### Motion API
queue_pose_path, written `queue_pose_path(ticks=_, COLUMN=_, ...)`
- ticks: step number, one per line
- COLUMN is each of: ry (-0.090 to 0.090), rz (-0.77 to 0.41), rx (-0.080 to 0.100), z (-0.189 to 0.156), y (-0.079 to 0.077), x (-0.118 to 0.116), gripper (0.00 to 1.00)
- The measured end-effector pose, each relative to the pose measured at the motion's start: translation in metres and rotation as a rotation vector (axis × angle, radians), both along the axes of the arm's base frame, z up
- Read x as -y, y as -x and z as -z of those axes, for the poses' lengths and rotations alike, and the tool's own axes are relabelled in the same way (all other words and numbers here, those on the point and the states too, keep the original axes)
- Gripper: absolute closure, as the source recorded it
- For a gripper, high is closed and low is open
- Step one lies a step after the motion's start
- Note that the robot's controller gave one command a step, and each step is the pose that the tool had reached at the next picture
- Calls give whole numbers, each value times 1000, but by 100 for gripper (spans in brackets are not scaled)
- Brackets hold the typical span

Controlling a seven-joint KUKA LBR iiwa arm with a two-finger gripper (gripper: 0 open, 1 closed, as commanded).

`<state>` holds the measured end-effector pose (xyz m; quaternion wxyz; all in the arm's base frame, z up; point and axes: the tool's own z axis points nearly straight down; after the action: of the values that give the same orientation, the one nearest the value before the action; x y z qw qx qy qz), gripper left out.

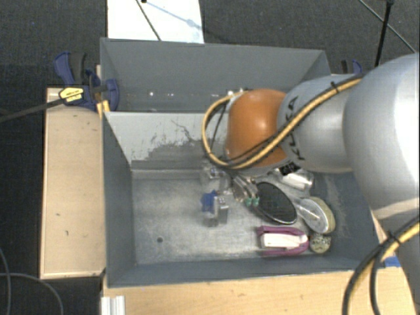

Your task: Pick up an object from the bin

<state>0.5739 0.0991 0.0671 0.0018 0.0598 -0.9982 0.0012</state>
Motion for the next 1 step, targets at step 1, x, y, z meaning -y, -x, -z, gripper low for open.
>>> queue_pose_path(ticks=1, ry=-4, rz=1, rx=5, z=-4, y=-1, x=-4, gripper=100)
